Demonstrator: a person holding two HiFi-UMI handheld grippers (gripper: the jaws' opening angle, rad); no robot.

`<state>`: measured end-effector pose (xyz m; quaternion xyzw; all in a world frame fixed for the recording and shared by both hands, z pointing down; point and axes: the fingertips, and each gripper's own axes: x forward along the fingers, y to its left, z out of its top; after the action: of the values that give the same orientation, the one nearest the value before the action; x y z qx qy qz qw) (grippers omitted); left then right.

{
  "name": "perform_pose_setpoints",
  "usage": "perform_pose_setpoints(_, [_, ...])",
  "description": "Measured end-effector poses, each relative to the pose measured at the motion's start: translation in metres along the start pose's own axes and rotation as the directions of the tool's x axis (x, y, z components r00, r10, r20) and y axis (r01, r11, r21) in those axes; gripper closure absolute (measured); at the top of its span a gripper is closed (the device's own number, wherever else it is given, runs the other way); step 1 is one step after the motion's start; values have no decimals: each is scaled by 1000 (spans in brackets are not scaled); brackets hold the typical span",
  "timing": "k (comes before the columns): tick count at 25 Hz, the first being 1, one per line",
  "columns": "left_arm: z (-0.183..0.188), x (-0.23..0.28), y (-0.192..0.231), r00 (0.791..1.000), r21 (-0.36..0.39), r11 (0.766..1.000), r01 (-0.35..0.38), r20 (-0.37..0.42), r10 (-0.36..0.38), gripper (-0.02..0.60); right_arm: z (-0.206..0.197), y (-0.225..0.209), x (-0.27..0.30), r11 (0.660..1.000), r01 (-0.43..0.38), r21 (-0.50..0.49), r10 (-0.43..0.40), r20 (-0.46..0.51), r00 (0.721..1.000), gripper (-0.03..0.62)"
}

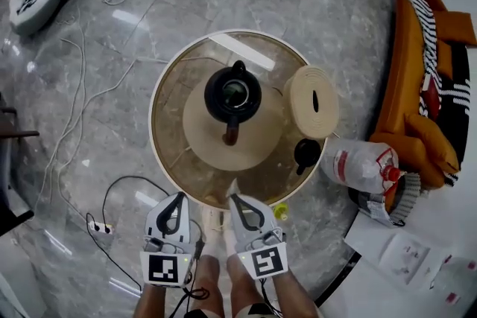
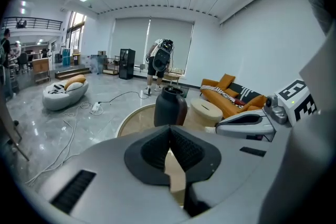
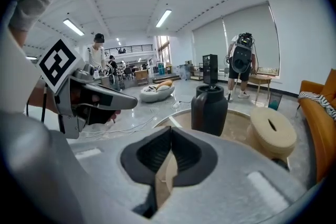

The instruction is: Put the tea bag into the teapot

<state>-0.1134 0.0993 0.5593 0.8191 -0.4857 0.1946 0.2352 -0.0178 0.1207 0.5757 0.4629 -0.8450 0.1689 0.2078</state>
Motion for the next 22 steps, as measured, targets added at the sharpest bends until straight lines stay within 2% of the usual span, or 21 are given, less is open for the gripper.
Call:
perform_pose_setpoints(10, [86,-16,-3,996,42,999,-9,84,5,565,98,-19,-22,998,40,-56,-33,130,991,594])
perform_pose_setpoints(17, [126,-17,-3,992,76,997,-15,126,5,565,150,-33,-23,995,72,-70,-55,213,976,594])
perform_pose_setpoints(22, [149,-11,-3,986,82,996,-19,169,5,565,180,-47,-16,989,92,-116,-58,272,961,594])
